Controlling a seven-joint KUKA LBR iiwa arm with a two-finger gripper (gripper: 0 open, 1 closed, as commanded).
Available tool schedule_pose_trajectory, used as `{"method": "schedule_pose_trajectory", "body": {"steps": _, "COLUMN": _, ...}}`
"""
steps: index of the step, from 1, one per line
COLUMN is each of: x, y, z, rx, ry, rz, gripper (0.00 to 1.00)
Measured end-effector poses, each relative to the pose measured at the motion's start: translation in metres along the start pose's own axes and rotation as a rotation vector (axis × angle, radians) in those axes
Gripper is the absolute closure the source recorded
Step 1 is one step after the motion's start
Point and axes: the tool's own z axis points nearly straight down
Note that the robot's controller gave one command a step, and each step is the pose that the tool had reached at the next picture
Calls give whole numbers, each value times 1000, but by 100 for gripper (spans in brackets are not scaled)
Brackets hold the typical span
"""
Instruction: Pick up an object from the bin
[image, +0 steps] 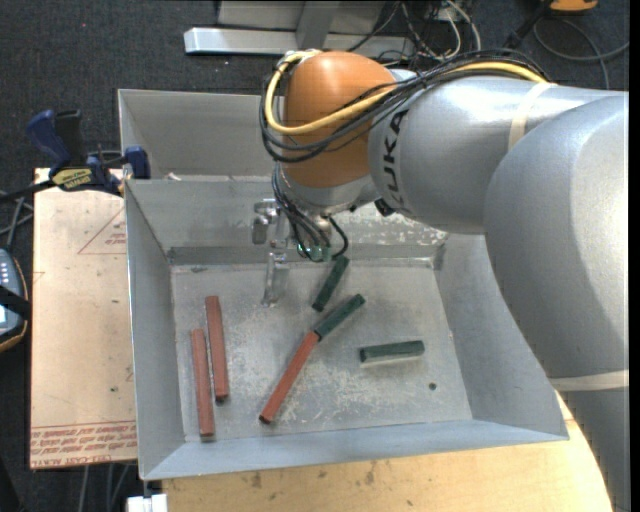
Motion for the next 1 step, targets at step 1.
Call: {"method": "schedule_pose_trajectory", "body": {"steps": 1, "x": -2, "y": 0, "z": -5, "rx": -1, "ry": -8, "rz": 2, "gripper": 0}}
